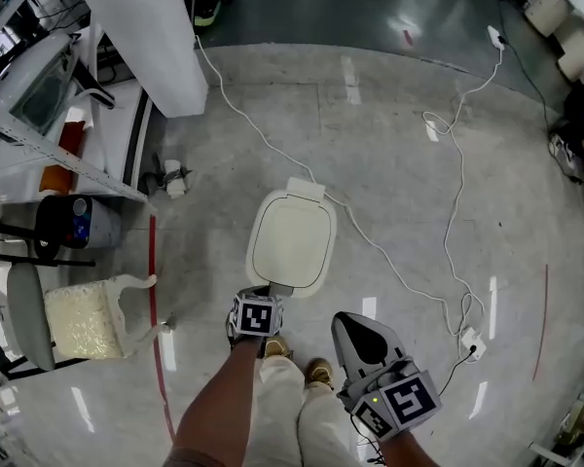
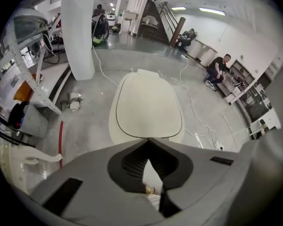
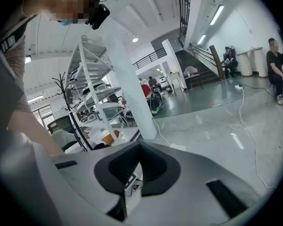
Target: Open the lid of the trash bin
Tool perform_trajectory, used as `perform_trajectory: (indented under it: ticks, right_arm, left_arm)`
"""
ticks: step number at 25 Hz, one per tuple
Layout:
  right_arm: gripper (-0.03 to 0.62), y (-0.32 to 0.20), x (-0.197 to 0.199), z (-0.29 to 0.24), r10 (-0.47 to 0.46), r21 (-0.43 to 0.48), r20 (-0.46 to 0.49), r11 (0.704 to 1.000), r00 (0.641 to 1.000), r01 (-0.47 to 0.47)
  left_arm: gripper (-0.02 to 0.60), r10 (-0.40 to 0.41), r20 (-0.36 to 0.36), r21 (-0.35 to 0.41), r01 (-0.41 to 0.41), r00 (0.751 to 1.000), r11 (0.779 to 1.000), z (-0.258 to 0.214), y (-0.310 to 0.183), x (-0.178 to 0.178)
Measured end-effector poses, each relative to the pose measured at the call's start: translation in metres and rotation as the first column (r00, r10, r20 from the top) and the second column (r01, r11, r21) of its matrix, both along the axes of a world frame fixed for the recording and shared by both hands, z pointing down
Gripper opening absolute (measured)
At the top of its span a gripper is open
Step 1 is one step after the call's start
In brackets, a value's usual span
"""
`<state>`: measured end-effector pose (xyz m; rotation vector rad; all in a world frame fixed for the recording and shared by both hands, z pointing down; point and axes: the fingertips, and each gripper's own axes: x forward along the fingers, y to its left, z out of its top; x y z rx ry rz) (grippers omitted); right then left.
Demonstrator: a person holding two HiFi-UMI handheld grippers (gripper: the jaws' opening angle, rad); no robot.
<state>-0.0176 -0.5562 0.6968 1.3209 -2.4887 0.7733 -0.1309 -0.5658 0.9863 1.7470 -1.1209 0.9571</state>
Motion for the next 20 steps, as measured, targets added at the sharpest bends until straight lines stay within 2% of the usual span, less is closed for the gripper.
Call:
perform_trajectory:
  ticks: [12, 20]
  right_arm:
    - [0.032, 0.000, 0.007, 0.028, 0.004, -0.041, -0.007, 0.999, 1.000, -0.004]
    - [0.032, 0.007, 0.011, 0.038, 0.002, -0.054, -0.009, 0.999, 1.000, -0.002]
  left_arm:
    - [-0.005, -0.001, 0.006, -0.046, 0.001, 1.000, 0.999, 0.029, 0.005, 0.002]
    - [0.000, -0.014, 0.015, -0.049, 0.015, 1.000, 0.999, 0.038, 0.010, 0.005]
